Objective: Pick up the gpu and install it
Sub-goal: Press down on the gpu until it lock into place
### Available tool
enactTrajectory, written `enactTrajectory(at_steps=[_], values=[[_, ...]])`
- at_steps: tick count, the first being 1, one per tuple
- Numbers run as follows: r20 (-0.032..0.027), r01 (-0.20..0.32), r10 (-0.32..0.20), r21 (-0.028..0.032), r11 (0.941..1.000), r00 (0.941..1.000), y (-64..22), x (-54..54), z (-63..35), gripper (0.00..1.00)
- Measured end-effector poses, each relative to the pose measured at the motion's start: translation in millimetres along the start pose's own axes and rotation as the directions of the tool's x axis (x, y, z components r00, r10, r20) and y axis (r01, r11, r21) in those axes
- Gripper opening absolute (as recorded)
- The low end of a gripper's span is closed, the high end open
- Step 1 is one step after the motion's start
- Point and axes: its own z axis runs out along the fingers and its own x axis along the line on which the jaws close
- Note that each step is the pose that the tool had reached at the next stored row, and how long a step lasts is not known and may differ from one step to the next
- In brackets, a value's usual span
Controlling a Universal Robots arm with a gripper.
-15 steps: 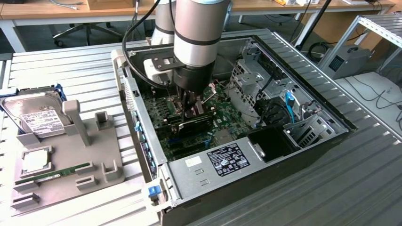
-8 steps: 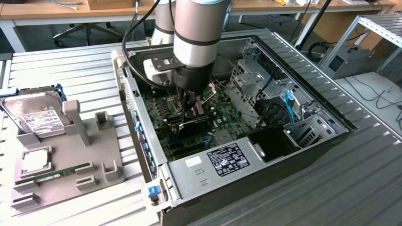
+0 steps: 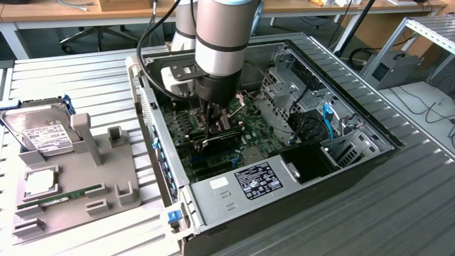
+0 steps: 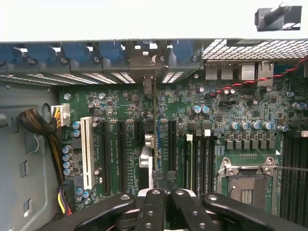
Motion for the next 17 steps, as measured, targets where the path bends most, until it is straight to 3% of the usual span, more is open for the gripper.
enactTrajectory(at_steps=[17], values=[[0.0000, 0.000, 0.000, 0.0001, 1.0000, 1.0000, 1.6, 0.1, 0.4, 0.11]])
